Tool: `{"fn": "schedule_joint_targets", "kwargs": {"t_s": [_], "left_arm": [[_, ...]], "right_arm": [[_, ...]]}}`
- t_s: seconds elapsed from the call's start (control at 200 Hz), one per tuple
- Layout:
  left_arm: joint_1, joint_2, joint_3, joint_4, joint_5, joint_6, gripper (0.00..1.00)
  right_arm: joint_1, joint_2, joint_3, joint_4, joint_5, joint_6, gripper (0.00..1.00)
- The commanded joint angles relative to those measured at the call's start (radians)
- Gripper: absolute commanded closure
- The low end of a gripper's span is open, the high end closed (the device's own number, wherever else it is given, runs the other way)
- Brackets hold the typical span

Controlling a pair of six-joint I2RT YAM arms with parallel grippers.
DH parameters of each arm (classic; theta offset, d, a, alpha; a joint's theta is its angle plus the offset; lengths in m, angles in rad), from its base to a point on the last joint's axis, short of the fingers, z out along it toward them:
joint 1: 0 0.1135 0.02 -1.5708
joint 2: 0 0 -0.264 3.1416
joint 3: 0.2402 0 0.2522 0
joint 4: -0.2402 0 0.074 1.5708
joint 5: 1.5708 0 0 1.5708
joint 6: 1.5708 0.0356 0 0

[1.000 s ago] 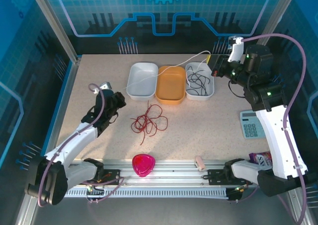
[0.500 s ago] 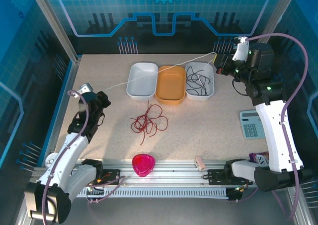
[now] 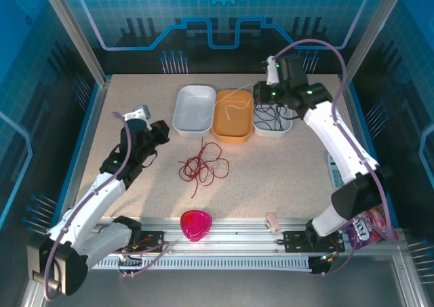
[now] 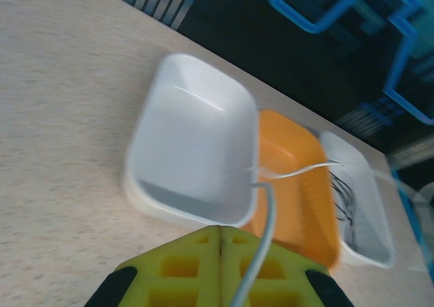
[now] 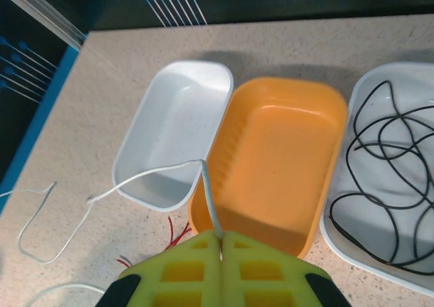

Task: Untangle the cables

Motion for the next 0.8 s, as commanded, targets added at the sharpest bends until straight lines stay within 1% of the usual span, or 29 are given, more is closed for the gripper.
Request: {"fn": "schedule_joint_targets", "kwargs": {"t_s": [0.0,0.105,0.225,0.34,0.58,0.705,0.795], "left_arm": [[-0.060,0.063,0.054,0.083,0.035,-0.008,1.00],[-0.108,0.149,0.097,0.126,0.047,-0.015,1.00],[-0.144,0.241,0.156,0.190,0.080,-0.027,1.00],[-0.177,0.341,0.250,0.205,0.112,-0.001,1.00],[-0.184,0.577,0.392,0.242,0.130,-0.041,1.00],[-0.195,0.688,0.485,0.249,0.163,-0.071,1.00],[-0.217,0.754,0.555,0.233,0.174,-0.075,1.00]], "right_arm": [[0.035,0.087,0.078,-0.001,0.085,-0.038,1.00],[0.051,0.186,0.129,0.003,0.114,-0.046,1.00],[0.053,0.276,0.165,0.009,0.157,-0.043,1.00],[0.051,0.347,0.199,-0.003,0.188,-0.053,1.00],[0.040,0.464,0.252,-0.011,0.171,-0.064,1.00],[0.005,0.526,0.295,-0.015,0.121,-0.058,1.00],[-0.018,0.565,0.328,-0.025,0.073,-0.054,0.98]]}}
